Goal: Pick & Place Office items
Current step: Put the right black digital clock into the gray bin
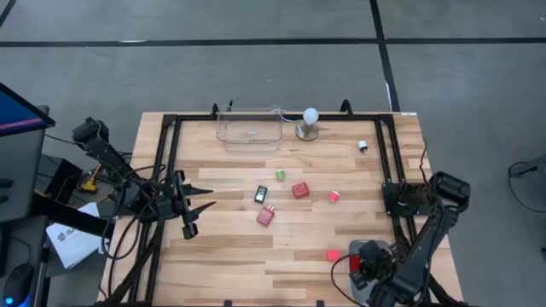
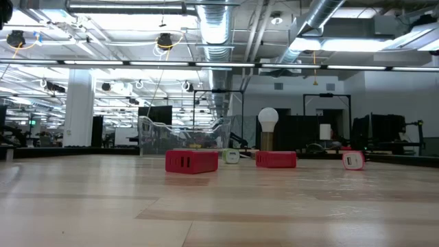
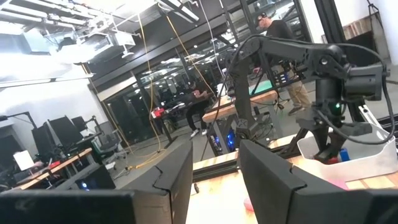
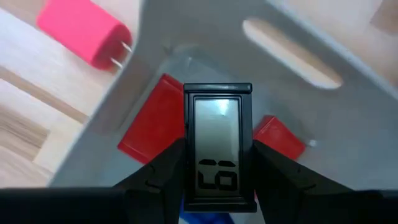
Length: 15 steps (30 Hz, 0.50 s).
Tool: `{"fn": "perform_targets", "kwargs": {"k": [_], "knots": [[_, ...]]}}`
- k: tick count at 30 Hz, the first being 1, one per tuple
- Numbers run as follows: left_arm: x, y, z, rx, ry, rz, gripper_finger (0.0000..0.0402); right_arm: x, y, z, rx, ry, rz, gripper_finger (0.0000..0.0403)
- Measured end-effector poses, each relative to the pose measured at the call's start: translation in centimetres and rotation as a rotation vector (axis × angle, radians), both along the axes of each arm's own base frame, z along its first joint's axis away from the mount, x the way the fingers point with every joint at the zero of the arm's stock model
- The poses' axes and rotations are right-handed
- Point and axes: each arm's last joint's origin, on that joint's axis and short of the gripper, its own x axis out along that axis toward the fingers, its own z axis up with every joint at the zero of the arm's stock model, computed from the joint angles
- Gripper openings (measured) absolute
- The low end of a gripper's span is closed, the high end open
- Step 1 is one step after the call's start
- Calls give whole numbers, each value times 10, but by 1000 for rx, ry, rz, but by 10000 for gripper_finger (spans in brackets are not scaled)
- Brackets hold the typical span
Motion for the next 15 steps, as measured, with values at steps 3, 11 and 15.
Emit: {"fn": "perform_targets", "kwargs": {"k": [3,11,15], "knots": [[0,0,0,0,0,0,129,-2,-2,-8,4,-3,5,150],[0,0,0,-5,-1,-1,129,-9,-5,-17,-15,4,20,150],[0,0,0,-6,-1,-1,129,-10,-5,-18,-15,9,51,154]]}}
